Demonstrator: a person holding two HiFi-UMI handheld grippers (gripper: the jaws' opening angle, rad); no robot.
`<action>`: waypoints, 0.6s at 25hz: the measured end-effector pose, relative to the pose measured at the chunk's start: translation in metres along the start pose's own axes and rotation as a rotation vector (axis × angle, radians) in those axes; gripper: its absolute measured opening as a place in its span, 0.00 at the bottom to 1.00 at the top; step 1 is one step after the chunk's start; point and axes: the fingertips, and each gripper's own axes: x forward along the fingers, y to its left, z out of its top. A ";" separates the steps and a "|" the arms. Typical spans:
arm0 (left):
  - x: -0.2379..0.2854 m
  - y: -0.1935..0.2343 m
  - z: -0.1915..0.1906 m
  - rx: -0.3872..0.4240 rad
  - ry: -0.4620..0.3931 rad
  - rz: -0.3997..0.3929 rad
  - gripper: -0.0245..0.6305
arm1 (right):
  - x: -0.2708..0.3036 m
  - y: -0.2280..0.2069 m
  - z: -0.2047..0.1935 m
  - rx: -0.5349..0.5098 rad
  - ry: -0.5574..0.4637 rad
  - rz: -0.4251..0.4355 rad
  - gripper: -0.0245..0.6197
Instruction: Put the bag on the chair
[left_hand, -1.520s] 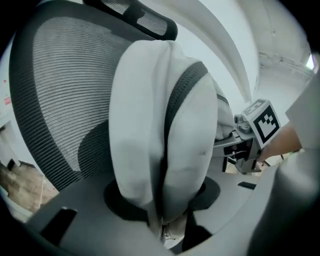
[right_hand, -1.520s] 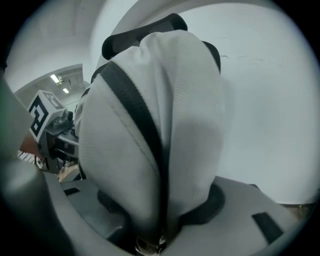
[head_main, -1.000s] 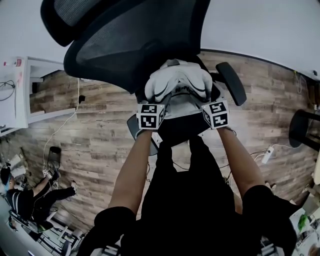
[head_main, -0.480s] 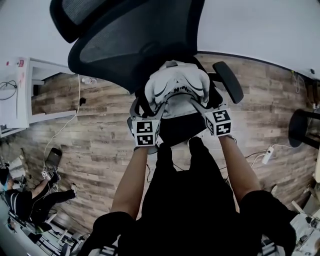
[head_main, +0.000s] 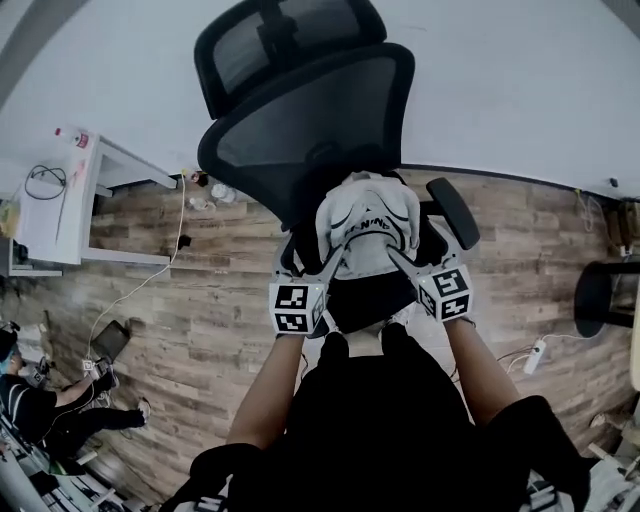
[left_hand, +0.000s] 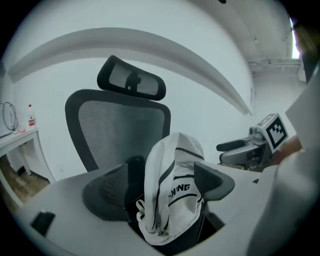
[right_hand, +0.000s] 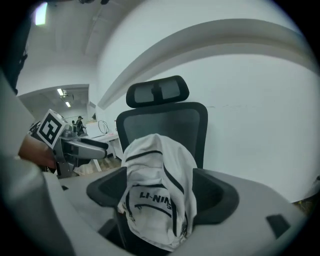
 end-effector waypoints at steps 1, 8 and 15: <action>-0.007 -0.002 0.008 0.002 -0.016 -0.006 0.69 | -0.003 0.003 0.008 0.013 -0.023 0.017 0.69; -0.041 0.008 0.045 0.009 -0.120 0.071 0.09 | -0.021 0.001 0.052 0.021 -0.133 0.013 0.14; -0.042 -0.012 0.074 0.009 -0.166 -0.028 0.07 | -0.024 0.027 0.077 -0.155 -0.164 -0.002 0.07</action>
